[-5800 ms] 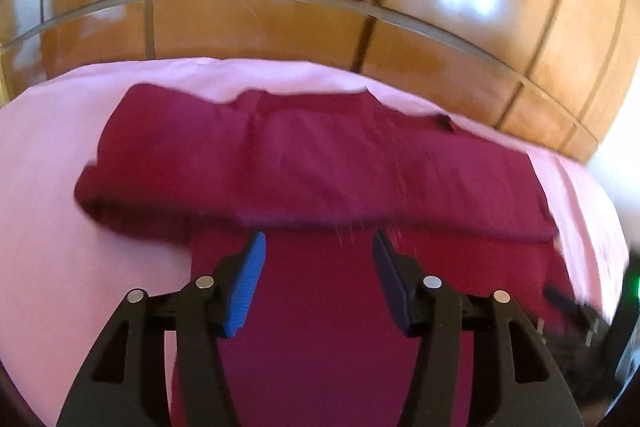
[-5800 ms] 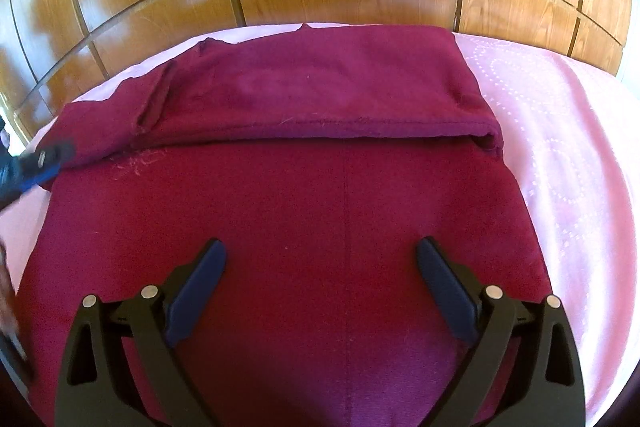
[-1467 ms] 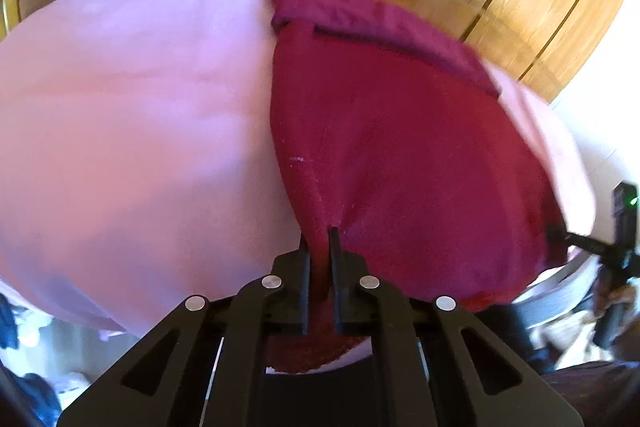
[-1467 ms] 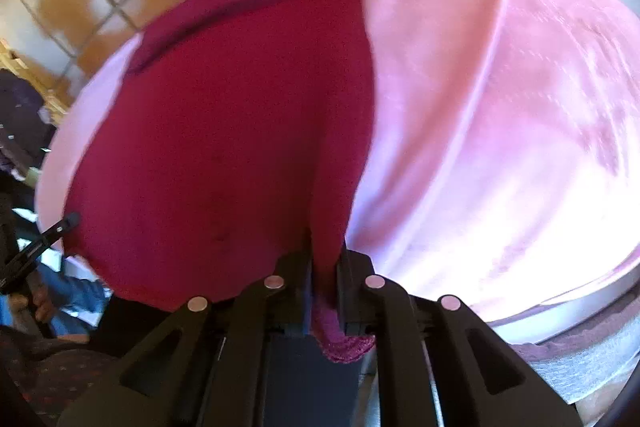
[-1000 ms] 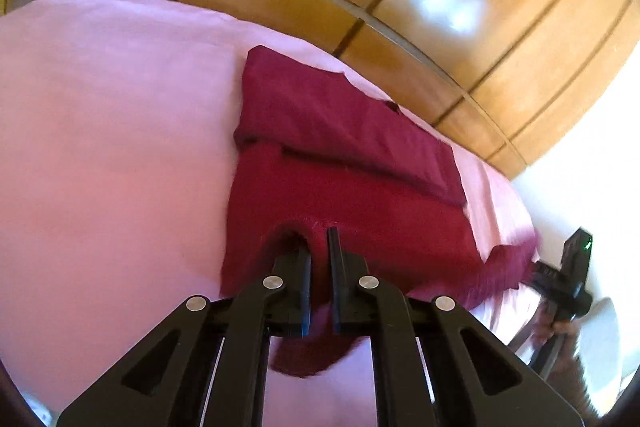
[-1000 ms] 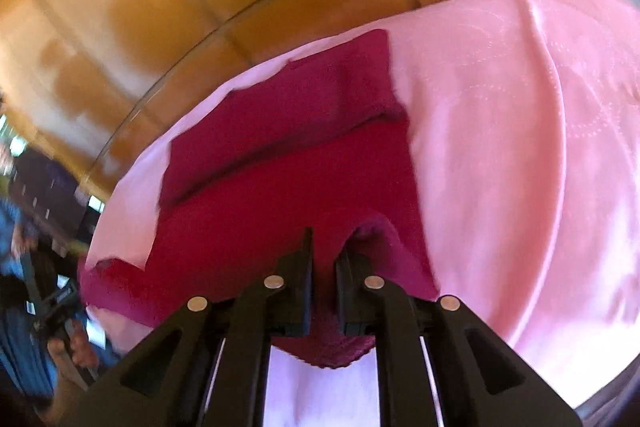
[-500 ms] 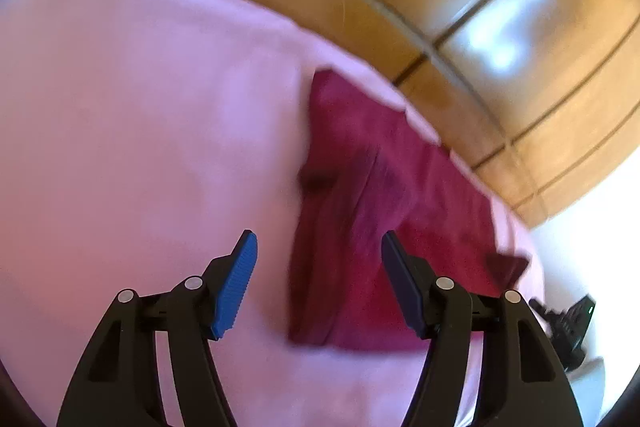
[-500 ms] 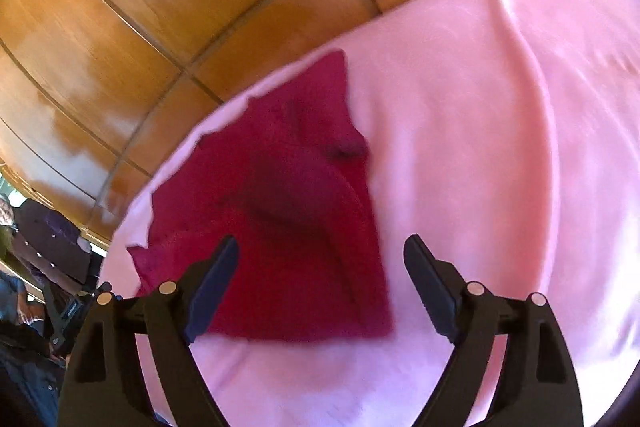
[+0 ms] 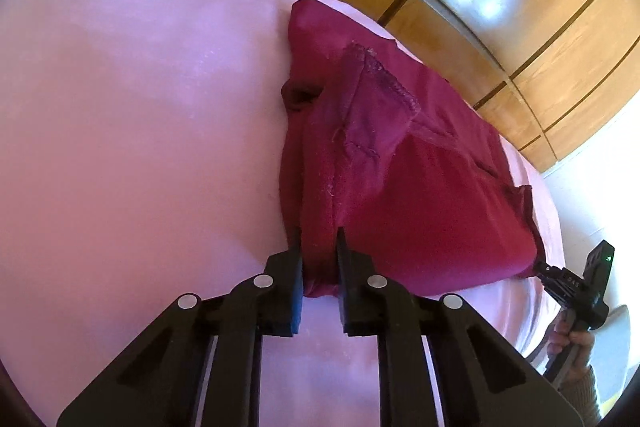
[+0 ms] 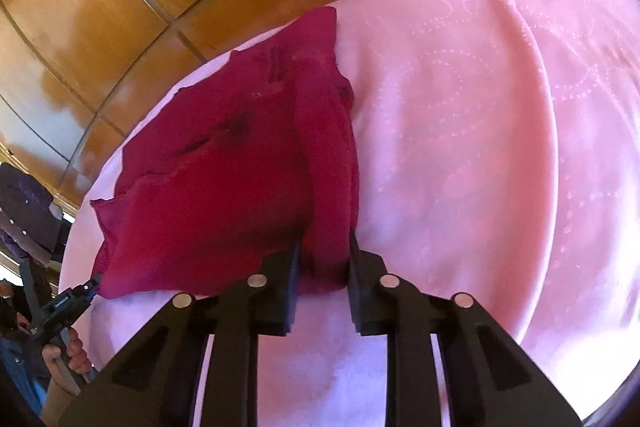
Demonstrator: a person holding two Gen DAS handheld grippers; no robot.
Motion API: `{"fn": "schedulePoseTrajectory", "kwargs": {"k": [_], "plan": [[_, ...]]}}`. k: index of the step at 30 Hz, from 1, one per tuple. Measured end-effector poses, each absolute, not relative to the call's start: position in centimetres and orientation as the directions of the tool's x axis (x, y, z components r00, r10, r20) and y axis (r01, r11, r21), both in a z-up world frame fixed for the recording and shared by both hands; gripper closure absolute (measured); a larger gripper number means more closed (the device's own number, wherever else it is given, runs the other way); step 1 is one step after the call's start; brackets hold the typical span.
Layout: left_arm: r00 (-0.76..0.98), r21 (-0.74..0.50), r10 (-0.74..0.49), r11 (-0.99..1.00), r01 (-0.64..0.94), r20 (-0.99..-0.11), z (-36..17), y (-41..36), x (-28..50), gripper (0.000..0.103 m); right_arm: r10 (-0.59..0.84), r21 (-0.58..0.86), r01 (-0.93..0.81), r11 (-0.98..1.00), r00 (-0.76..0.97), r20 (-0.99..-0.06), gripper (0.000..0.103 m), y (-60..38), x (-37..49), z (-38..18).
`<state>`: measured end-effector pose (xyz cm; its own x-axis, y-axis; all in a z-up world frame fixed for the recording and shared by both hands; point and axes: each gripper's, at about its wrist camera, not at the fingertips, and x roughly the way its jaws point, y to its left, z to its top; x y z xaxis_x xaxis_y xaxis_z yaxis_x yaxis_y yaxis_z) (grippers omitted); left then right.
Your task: Fold small clothes
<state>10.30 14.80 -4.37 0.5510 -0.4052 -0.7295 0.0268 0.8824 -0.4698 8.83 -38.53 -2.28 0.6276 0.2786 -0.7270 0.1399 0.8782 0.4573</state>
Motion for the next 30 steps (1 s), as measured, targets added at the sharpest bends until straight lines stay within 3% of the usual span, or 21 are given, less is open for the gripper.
{"fn": "schedulePoseTrajectory", "kwargs": {"k": [9, 14, 16, 17, 19, 21, 23, 24, 25, 26, 27, 30], "plan": [[0.528, -0.491, -0.445, 0.869, 0.059, -0.723, -3.4, 15.8, 5.2, 0.092, 0.34, 0.477, 0.092, 0.874, 0.587, -0.735, 0.089, -38.8, 3.4, -1.9], [0.486, -0.492, -0.463, 0.867, 0.077, -0.741, -3.9, 16.3, 1.2, 0.091, 0.361, 0.465, 0.093, 0.88, 0.505, -0.784, 0.091, -39.1, -0.7, -3.1], [0.505, -0.456, -0.429, 0.887, 0.078, -0.749, -3.3, 16.1, 0.7, 0.088, 0.354, 0.462, 0.093, 0.882, 0.517, -0.779, 0.089, -39.5, -1.0, -2.6], [0.513, -0.461, -0.435, 0.883, 0.084, -0.74, -3.0, 16.2, 0.8, 0.086, 0.341, 0.46, 0.1, 0.882, 0.537, -0.772, 0.081, -39.9, -0.8, -2.0], [0.536, -0.463, -0.433, 0.882, 0.086, -0.725, -2.3, 16.5, 1.5, 0.072, 0.299, 0.433, 0.11, 0.895, 0.574, -0.762, 0.068, -40.2, -0.1, -0.9], [0.562, -0.449, -0.417, 0.889, 0.088, -0.714, -1.7, 16.6, 2.4, 0.066, 0.28, 0.415, 0.099, 0.904, 0.597, -0.752, 0.066, -40.1, 1.5, 0.0], [0.577, -0.43, -0.403, 0.897, 0.098, -0.71, -1.0, 16.3, 4.0, 0.066, 0.264, 0.391, 0.082, 0.917, 0.608, -0.749, 0.046, -39.6, 3.3, 0.5], [0.583, -0.424, -0.406, 0.898, 0.114, -0.704, -0.7, 16.1, 4.8, 0.062, 0.255, 0.371, 0.068, 0.926, 0.613, -0.748, 0.045, -39.3, 4.0, 0.8], [0.59, -0.415, -0.403, 0.901, 0.122, -0.7, -0.4, 15.9, 5.5, 0.047, 0.245, 0.347, 0.051, 0.936, 0.613, -0.751, 0.045, -38.8, 4.9, 0.9], [0.6, -0.407, -0.394, 0.905, 0.122, -0.697, -0.3, 15.8, 5.9, 0.04, 0.242, 0.333, 0.037, 0.942, 0.612, -0.753, 0.046, -38.4, 5.8, 1.0], [0.611, -0.402, -0.386, 0.908, 0.12, -0.691, -0.2, 15.5, 6.6, 0.035, 0.237, 0.32, 0.03, 0.947, 0.609, -0.757, 0.046, -38.0, 6.9, 0.8], [0.599, -0.399, -0.395, 0.907, 0.134, -0.697, -0.5, 15.0, 8.4, 0.035, 0.209, 0.288, 0.032, 0.957, 0.609, -0.765, 0.05, -37.7, 8.5, 0.4]]}}
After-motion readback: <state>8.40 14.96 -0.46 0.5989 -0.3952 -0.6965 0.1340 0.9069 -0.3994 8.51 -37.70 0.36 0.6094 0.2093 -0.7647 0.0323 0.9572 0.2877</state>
